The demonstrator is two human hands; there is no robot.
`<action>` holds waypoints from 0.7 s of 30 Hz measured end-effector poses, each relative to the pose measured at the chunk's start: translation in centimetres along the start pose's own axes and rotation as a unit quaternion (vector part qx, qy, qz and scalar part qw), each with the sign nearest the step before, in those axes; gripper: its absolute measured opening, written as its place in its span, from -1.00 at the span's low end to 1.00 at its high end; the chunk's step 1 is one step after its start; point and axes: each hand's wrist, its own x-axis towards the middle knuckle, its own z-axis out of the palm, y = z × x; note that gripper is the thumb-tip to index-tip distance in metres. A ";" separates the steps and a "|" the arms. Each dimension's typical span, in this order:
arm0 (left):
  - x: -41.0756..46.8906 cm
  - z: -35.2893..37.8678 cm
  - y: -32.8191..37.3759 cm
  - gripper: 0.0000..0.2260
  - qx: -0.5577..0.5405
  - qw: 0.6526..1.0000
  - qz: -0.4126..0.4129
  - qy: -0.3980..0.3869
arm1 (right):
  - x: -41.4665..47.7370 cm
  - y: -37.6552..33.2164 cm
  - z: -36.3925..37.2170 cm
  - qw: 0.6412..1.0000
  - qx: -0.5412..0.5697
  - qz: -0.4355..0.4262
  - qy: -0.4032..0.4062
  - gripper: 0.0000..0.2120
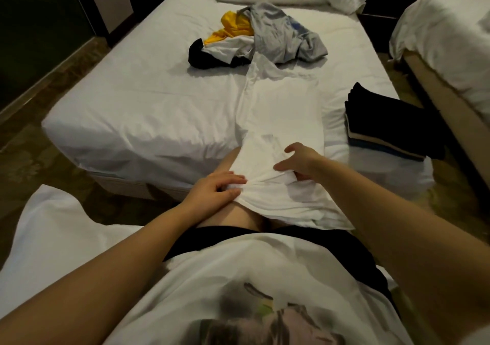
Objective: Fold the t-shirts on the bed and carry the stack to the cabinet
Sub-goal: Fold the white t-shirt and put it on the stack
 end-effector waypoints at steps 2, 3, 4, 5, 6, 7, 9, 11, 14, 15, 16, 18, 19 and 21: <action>0.0 -0.1 -0.1 -0.75 0.012 1.000 0.007 -0.004 | -1.3 0.3 0.1 0.998 -0.028 -0.031 0.048 -0.40; 0.0 -0.1 -0.1 -0.76 0.017 1.000 0.013 -0.007 | -2.1 0.6 0.2 0.997 -0.036 -0.050 0.056 -0.42; 0.0 -0.2 -0.3 -0.76 0.024 1.000 0.018 -0.011 | -3.0 0.8 0.3 0.995 -0.049 -0.070 0.059 -0.45; -0.1 -0.3 -0.3 -0.73 0.031 0.999 0.019 -0.016 | -4.1 1.2 0.5 0.991 -0.068 -0.096 0.063 -0.47; -0.1 -0.4 -0.3 -0.67 0.040 0.999 0.019 -0.023 | -5.2 1.7 0.7 0.985 -0.091 -0.128 0.069 -0.48; -0.2 -0.4 -0.3 -0.61 0.049 0.998 0.022 -0.032 | -6.5 2.2 0.9 0.977 -0.120 -0.161 0.074 -0.47; -0.2 -0.5 -0.3 -0.52 0.069 0.996 0.030 -0.050 | -9.0 3.2 1.3 0.956 -0.193 -0.212 0.058 -0.40; 0.0 -0.6 -0.1 -0.49 0.090 0.993 0.039 -0.061 | -11.1 4.3 1.5 0.940 -0.256 -0.225 0.025 -0.26; 0.1 -0.6 0.0 -0.51 0.129 0.987 0.063 -0.065 | -12.6 5.7 1.4 0.932 -0.290 -0.214 0.032 -0.22; 0.1 -0.5 0.1 -0.51 0.135 0.986 0.075 -0.062 | -12.9 6.0 1.3 0.934 -0.281 -0.215 0.048 -0.26; 0.0 -0.5 0.3 -0.49 0.137 0.985 0.086 -0.055 | -13.2 6.3 1.2 0.938 -0.265 -0.215 0.064 -0.29; -0.1 -0.4 0.3 -0.48 0.140 0.984 0.108 -0.036 | -13.4 6.8 1.3 0.943 -0.231 -0.219 0.094 -0.35; -0.1 -0.4 0.2 -0.49 0.140 0.983 0.113 -0.027 | -13.5 7.1 1.4 0.945 -0.214 -0.224 0.108 -0.39; 0.0 -0.7 0.1 -0.57 0.139 0.984 0.107 -0.023 | -13.5 7.7 1.6 0.943 -0.185 -0.241 0.132 -0.51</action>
